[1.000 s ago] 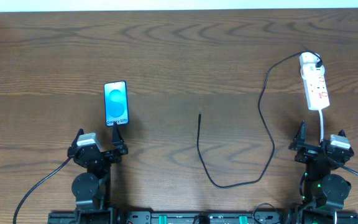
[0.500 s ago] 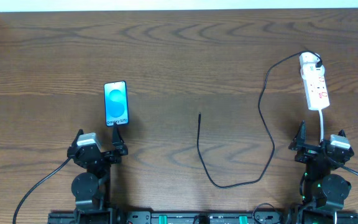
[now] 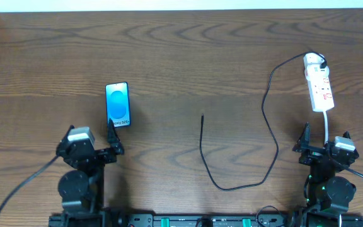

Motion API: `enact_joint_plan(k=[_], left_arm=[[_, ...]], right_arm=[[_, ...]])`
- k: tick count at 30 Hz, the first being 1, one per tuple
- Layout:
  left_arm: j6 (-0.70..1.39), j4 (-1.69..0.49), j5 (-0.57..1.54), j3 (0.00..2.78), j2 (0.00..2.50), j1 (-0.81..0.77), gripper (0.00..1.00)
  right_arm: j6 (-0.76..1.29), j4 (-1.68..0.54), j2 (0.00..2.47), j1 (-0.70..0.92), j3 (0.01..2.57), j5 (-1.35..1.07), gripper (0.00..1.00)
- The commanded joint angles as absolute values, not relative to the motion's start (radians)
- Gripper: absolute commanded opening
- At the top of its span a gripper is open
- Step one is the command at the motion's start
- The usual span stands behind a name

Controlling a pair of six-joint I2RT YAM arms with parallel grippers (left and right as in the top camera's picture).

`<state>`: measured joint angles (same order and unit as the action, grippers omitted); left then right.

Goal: Plug charger to phone and switch on socket
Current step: 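Move the left gripper over the blue phone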

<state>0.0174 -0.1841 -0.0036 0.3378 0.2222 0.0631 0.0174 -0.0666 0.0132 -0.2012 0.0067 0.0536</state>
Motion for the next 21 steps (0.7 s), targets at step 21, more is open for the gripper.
enact_joint_plan(k=[21], left_arm=[[0.065, -0.715, -0.012, 1.280, 1.187, 0.067, 0.95]], right_arm=[[0.006, -0.071, 0.014, -0.196, 0.006, 0.050, 0.99]])
